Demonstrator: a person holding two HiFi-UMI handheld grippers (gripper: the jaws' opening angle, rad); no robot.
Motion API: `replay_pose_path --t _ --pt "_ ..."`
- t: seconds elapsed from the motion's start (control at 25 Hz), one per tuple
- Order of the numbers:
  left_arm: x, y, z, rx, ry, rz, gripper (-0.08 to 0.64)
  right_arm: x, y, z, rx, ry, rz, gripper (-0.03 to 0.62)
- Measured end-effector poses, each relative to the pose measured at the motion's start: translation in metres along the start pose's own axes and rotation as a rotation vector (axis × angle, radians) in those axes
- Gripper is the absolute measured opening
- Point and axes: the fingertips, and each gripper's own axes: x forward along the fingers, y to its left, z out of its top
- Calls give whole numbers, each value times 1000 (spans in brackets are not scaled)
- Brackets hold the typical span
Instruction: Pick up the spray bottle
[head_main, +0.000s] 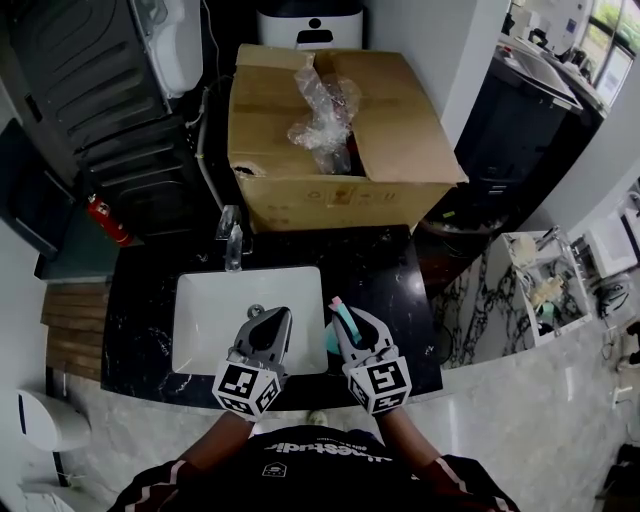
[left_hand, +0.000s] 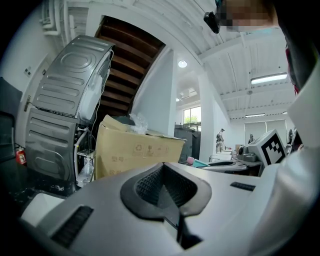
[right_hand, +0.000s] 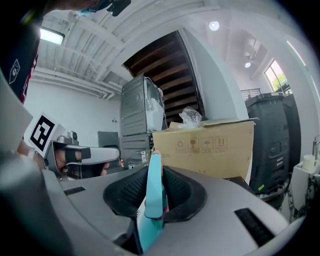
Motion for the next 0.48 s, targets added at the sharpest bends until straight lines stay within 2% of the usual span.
replay_pose_path --t 0.2,0.48 --pt "-10 -9 14 15 -7 -2 15 -14 5 14 1 -15 -8 99" --pt "-52 -4 38 44 -18 19 15 -29 41 27 19 -18 2 98"
